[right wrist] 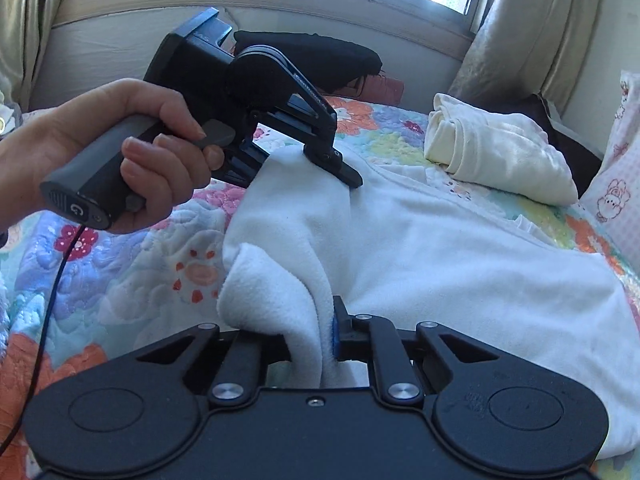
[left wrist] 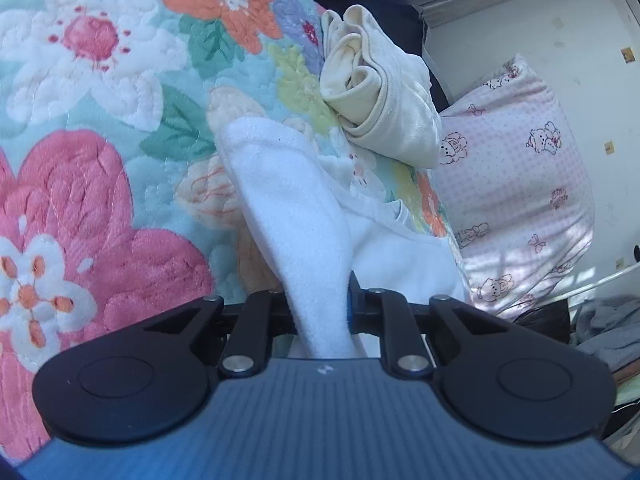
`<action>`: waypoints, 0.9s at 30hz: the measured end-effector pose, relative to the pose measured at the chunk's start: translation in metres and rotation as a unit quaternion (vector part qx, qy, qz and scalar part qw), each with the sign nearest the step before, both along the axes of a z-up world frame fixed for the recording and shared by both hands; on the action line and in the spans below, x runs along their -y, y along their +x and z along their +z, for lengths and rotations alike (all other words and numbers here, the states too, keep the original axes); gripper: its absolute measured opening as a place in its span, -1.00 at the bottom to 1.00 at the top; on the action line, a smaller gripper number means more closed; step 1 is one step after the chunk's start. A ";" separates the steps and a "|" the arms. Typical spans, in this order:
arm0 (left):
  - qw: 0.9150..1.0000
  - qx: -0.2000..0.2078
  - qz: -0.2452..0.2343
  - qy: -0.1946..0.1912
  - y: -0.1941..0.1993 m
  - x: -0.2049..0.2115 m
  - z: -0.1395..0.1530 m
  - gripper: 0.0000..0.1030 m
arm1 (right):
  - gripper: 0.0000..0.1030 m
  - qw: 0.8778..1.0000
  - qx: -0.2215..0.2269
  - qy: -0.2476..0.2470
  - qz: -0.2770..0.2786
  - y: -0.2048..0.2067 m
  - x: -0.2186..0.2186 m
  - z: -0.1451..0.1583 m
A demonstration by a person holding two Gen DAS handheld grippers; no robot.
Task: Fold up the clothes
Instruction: 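Lift the held hem with both grippers and fold it over the shirt body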
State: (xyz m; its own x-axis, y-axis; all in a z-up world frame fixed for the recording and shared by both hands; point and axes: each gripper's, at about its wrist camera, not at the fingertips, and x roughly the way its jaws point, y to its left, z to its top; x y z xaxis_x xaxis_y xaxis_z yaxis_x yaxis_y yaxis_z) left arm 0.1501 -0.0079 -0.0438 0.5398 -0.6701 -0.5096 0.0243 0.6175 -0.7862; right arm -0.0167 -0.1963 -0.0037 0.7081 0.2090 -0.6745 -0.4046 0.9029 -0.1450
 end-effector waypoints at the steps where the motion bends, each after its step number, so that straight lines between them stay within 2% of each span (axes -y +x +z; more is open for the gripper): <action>1: 1.000 0.009 -0.002 0.012 -0.002 0.000 0.006 -0.72 | -0.69 1.000 -0.001 0.007 -0.003 -0.001 0.000 0.003; 2: 1.000 0.009 -0.003 0.007 -0.005 -0.002 0.009 -0.72 | -0.70 1.000 -0.003 0.015 -0.006 -0.002 0.000 0.006; 6: 0.997 -0.035 0.014 -0.066 -0.030 -0.036 0.000 -0.72 | -0.70 0.999 -0.013 0.041 -0.011 -0.015 -0.001 0.017; 9: 0.998 -0.041 0.016 -0.051 -0.049 -0.057 0.009 -0.72 | -0.70 0.995 -0.031 0.090 0.003 -0.033 -0.005 0.022; 11: 0.999 -0.021 0.020 -0.043 -0.066 -0.067 0.018 -0.72 | -0.70 0.993 -0.038 0.111 0.010 -0.047 -0.014 0.023; 13: 1.000 0.003 0.024 -0.011 -0.089 -0.073 0.025 -0.72 | -0.70 0.990 -0.049 0.134 0.012 -0.059 -0.023 0.024; 15: 0.999 -0.001 0.026 0.022 -0.109 -0.081 0.031 -0.72 | -0.70 0.984 -0.071 0.164 0.014 -0.072 -0.029 0.027; 20: 0.999 0.008 0.028 -0.032 -0.133 -0.107 0.053 -0.73 | -0.80 0.970 -0.092 0.221 0.053 -0.097 -0.030 0.038; 23: 0.999 0.036 0.010 -0.019 -0.119 -0.090 0.073 -0.73 | -0.83 0.963 -0.077 0.253 0.047 -0.092 -0.011 0.048; 27: 0.994 0.089 -0.035 0.050 -0.094 -0.024 0.103 -0.73 | -0.84 0.959 -0.037 0.282 -0.005 -0.080 0.028 0.062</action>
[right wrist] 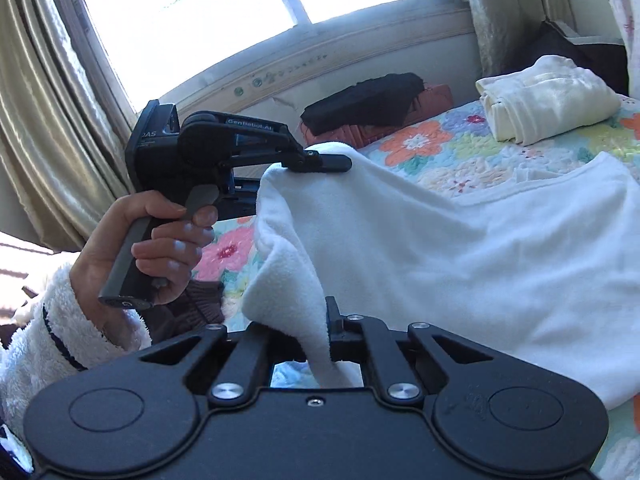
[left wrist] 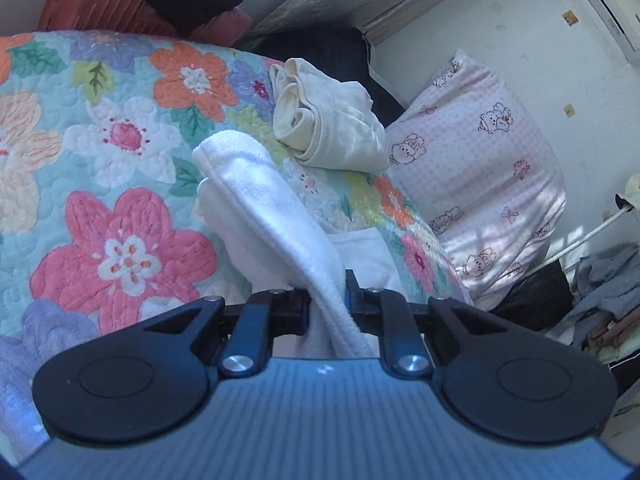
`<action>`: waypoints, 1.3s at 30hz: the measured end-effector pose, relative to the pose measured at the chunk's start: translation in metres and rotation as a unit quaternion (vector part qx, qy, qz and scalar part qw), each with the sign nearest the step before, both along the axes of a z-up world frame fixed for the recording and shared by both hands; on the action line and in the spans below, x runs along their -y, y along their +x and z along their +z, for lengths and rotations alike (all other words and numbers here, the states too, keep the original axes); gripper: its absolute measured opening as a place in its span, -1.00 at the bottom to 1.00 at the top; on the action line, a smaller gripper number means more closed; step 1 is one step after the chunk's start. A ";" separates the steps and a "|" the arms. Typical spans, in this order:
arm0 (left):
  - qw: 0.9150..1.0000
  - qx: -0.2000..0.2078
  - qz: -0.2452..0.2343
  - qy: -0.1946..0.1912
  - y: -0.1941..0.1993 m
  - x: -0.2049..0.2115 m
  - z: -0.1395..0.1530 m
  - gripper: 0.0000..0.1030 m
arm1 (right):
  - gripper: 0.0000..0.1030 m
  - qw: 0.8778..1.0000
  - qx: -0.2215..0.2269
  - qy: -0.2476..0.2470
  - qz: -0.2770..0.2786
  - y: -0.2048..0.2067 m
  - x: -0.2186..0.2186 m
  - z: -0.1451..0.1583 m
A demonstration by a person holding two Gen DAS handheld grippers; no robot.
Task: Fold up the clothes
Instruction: 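Lift the held hem with both grippers and fold it over the shirt body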
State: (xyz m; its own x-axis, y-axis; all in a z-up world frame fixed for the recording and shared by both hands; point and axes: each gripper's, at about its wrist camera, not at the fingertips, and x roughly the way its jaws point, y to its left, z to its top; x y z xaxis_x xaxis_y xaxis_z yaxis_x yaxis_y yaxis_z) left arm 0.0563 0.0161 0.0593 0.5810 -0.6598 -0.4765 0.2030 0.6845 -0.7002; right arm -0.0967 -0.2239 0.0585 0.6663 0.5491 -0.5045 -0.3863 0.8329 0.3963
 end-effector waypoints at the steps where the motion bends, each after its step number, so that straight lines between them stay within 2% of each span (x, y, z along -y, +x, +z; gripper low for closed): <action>1: 1.000 0.013 -0.016 0.009 0.006 0.019 0.005 -0.73 | -0.84 1.000 0.008 0.000 -0.020 0.002 0.012 0.003; 4: 0.997 0.034 -0.067 0.019 0.030 0.073 0.014 -0.73 | -0.84 0.997 0.020 -0.004 -0.080 0.007 0.052 0.009; 6: 0.995 0.039 -0.093 0.027 0.045 0.110 0.012 -0.72 | -0.84 0.993 0.012 0.009 -0.115 0.011 0.083 0.008; 8: 0.992 0.043 -0.112 0.030 0.060 0.142 0.005 -0.67 | -0.84 0.988 0.003 0.021 -0.150 0.014 0.114 0.007; 10: 0.991 0.046 -0.124 0.037 0.075 0.172 -0.006 -0.60 | -0.85 0.983 -0.003 0.014 -0.184 0.019 0.140 0.001; 14: 0.983 0.043 -0.150 0.092 0.088 0.212 -0.028 -0.49 | -0.86 0.974 -0.029 -0.011 -0.226 0.037 0.177 -0.022; 17: 0.984 0.063 -0.146 0.077 0.076 0.197 -0.033 -0.34 | -0.87 0.961 -0.070 -0.001 -0.266 0.050 0.204 -0.054; 19: 0.985 0.095 -0.131 0.064 0.063 0.176 -0.030 0.11 | -0.87 0.951 -0.093 0.020 -0.294 0.051 0.215 -0.073; 21: 0.985 0.109 -0.115 0.068 0.055 0.155 -0.031 0.23 | -0.87 0.943 -0.110 0.044 -0.310 0.047 0.223 -0.089; 23: 0.985 0.097 -0.115 0.081 0.052 0.137 -0.040 0.23 | -0.87 0.941 -0.113 0.053 -0.313 0.044 0.224 -0.095; 27: 0.987 0.048 -0.104 0.110 0.060 0.124 -0.072 0.23 | -0.87 0.948 -0.097 0.040 -0.302 0.044 0.224 -0.088; 30: 0.989 0.047 -0.095 0.103 0.064 0.125 -0.074 0.23 | -0.87 0.956 -0.065 0.016 -0.287 0.045 0.220 -0.072; 32: 0.990 0.055 -0.094 0.095 0.063 0.126 -0.072 0.23 | -0.87 0.957 -0.050 0.017 -0.287 0.044 0.223 -0.064; 34: 0.988 0.058 -0.099 0.100 0.062 0.129 -0.071 0.23 | -0.85 0.948 -0.072 0.031 -0.308 0.046 0.234 -0.067; 36: 0.986 0.060 -0.106 0.115 0.060 0.134 -0.072 0.23 | -0.49 0.934 -0.106 0.045 -0.339 0.048 0.246 -0.077; 37: 0.985 0.061 -0.108 0.122 0.059 0.135 -0.073 0.23 | -0.49 0.927 -0.119 0.052 -0.351 0.047 0.252 -0.084; 39: 0.984 0.062 -0.110 0.127 0.058 0.136 -0.073 0.23 | -0.49 0.923 -0.119 0.063 -0.360 0.042 0.256 -0.090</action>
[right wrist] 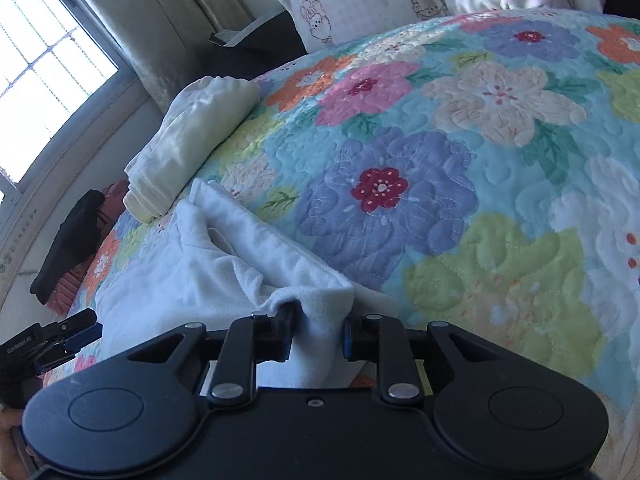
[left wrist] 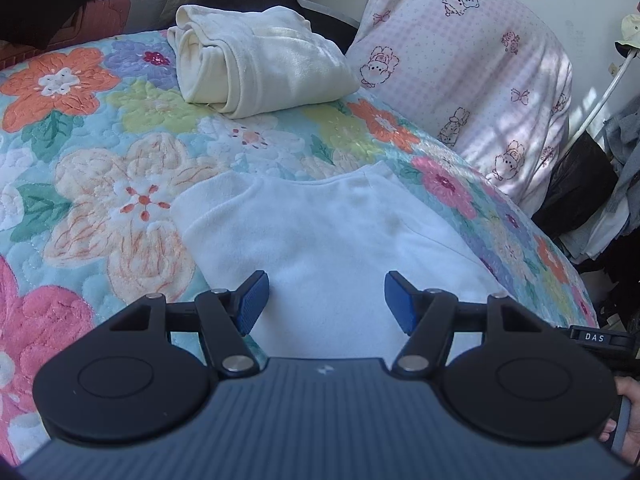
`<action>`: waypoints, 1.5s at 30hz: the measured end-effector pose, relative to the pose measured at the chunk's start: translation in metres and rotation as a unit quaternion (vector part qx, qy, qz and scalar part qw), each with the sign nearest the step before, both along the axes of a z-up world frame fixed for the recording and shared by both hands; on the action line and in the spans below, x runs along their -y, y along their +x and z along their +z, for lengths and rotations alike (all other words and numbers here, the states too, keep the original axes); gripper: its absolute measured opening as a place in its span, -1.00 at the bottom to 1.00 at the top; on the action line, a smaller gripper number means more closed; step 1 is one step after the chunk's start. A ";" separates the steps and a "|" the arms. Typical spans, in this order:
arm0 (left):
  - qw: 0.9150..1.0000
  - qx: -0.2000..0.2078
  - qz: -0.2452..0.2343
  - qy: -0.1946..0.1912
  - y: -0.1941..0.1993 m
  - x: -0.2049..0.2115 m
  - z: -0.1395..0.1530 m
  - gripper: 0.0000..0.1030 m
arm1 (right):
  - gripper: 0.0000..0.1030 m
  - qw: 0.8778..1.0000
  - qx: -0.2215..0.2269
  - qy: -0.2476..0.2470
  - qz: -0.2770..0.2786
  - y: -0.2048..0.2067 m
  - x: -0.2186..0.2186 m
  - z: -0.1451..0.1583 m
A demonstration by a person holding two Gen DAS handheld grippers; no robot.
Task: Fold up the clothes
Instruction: 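Lift the held hem with both grippers and fold it over the shirt body, then open both grippers and release the folded shirt onto the quilt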
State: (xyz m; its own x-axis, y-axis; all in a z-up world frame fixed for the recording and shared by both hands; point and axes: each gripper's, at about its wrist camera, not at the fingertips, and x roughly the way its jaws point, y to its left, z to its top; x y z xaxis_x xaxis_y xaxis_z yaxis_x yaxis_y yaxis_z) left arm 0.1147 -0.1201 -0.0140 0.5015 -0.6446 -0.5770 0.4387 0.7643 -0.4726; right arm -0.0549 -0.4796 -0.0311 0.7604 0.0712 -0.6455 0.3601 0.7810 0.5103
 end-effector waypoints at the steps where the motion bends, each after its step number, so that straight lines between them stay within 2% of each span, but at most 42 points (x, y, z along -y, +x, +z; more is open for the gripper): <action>1: 1.000 0.000 0.000 0.000 0.000 0.000 0.000 0.23 | -0.49 1.000 0.003 -0.006 -0.004 -0.002 -0.002 0.000; 8: 1.000 -0.009 0.000 -0.002 0.002 -0.001 0.000 0.24 | -0.48 0.997 0.010 -0.079 0.011 -0.003 -0.020 0.015; 15: 1.000 -0.016 0.004 -0.015 0.004 -0.006 0.001 0.24 | -0.46 0.996 0.021 -0.089 0.021 -0.004 -0.023 0.018; 16: 1.000 -0.016 0.006 -0.017 0.004 -0.007 0.002 0.24 | -0.51 0.995 0.024 -0.096 0.025 -0.005 -0.025 0.019; 17: 1.000 -0.013 0.007 -0.021 0.004 -0.009 0.003 0.24 | -0.77 0.994 0.028 -0.105 0.028 -0.005 -0.027 0.020; 18: 1.000 -0.012 0.008 -0.025 0.005 -0.010 0.003 0.24 | -0.83 0.993 0.035 -0.112 0.026 -0.007 -0.028 0.023; 22: 1.000 -0.014 0.007 -0.027 0.007 -0.011 0.004 0.28 | -0.85 0.992 0.050 -0.117 0.008 -0.013 -0.028 0.030; 25: 1.000 -0.022 0.011 0.020 0.009 -0.005 -0.003 0.32 | -0.85 0.991 0.009 -0.134 0.005 -0.006 -0.027 0.017; 28: 0.995 -0.036 0.014 0.095 0.012 0.004 -0.016 0.42 | -0.74 0.989 -0.017 -0.146 -0.023 -0.004 -0.028 0.012; 30: 0.995 -0.053 0.020 0.081 0.015 -0.001 -0.022 0.44 | -0.52 0.986 -0.030 -0.155 -0.047 -0.005 -0.030 0.014; 33: 0.995 -0.076 0.028 0.053 0.021 -0.009 -0.023 0.44 | -0.45 0.979 -0.018 -0.189 -0.067 -0.009 -0.039 0.030; 37: 0.996 -0.074 0.039 0.037 0.022 -0.015 -0.020 0.44 | -0.30 0.964 0.019 -0.255 -0.072 -0.011 -0.057 0.060; 39: 0.997 -0.068 0.037 0.015 0.022 -0.016 -0.016 0.44 | -0.11 0.965 0.029 -0.260 -0.031 -0.002 -0.064 0.065; 42: 0.998 -0.052 0.027 -0.022 0.019 -0.018 -0.007 0.44 | -0.07 0.964 0.041 -0.258 0.043 0.016 -0.074 0.068; 45: 0.999 -0.033 0.009 -0.024 0.016 -0.015 -0.001 0.44 | -0.04 0.963 0.022 -0.243 0.117 0.048 -0.089 0.057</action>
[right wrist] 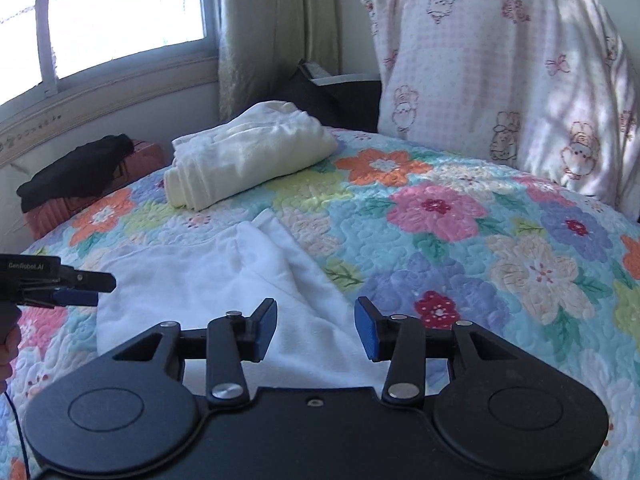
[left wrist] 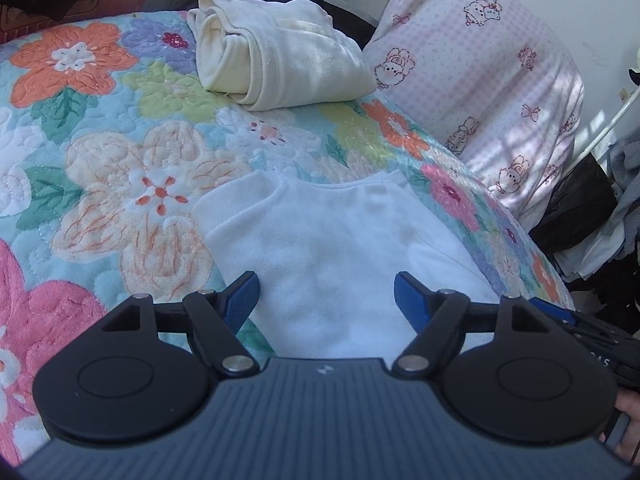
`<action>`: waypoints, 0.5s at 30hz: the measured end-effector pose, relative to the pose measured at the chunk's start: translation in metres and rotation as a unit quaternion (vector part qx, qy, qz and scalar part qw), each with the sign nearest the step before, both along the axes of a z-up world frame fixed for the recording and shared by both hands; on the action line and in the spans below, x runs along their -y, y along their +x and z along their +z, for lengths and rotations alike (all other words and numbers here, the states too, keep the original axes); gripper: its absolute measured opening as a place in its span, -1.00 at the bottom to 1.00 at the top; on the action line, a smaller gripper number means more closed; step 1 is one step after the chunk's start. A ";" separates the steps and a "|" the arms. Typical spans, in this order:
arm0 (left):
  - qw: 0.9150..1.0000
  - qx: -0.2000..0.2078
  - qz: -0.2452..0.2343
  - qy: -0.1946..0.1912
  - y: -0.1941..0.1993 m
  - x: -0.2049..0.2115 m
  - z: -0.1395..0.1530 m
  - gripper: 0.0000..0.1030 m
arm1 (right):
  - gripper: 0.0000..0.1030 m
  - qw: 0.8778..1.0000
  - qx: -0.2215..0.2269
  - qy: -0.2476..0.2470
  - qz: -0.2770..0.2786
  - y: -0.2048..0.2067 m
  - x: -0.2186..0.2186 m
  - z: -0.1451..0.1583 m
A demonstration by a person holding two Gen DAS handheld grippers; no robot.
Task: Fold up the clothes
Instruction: 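Open both grippers and release the folded shirt onto the quilt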
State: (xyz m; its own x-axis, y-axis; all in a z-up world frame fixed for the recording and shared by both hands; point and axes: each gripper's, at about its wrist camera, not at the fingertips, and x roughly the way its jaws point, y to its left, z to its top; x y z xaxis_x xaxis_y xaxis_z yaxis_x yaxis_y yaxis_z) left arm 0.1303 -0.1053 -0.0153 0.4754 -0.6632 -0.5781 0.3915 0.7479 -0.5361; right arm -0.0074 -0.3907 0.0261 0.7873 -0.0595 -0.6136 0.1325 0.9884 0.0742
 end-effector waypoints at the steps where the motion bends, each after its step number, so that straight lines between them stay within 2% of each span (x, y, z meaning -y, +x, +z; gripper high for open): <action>1: 1.000 0.004 -0.001 0.003 -0.001 0.001 0.000 0.44 | -0.03 1.000 -0.013 -0.001 0.008 0.010 -0.004 -0.005; 3: 1.000 0.008 -0.004 0.012 -0.001 0.004 -0.001 0.44 | 0.02 0.999 -0.042 -0.001 0.011 0.035 -0.004 -0.019; 5: 1.000 0.007 -0.002 0.027 0.000 0.006 -0.004 0.44 | -0.03 0.999 -0.051 -0.001 0.010 0.051 -0.003 -0.029; 6: 0.999 0.007 -0.002 0.034 0.000 0.006 -0.005 0.44 | -0.49 0.999 -0.053 -0.001 0.009 0.058 -0.002 -0.034; 7: 0.999 0.005 -0.002 0.045 0.001 0.007 -0.007 0.44 | -0.85 0.999 -0.046 -0.005 0.008 0.061 -0.002 -0.034; 10: 0.997 -0.010 -0.019 0.078 0.003 0.013 -0.017 0.44 | -0.85 0.999 -0.018 -0.026 0.006 0.060 -0.004 -0.027; 13: 0.995 -0.033 -0.029 0.085 0.006 0.016 -0.027 0.48 | -0.80 0.998 -0.040 -0.039 -0.006 0.063 0.001 -0.037; 14: 0.996 -0.041 -0.026 0.080 0.008 0.014 -0.028 0.48 | -0.73 0.998 -0.047 -0.038 -0.017 0.063 0.004 -0.042; 15: 0.996 -0.047 -0.024 0.075 0.009 0.013 -0.029 0.48 | -0.39 0.997 -0.053 -0.038 -0.029 0.062 0.008 -0.046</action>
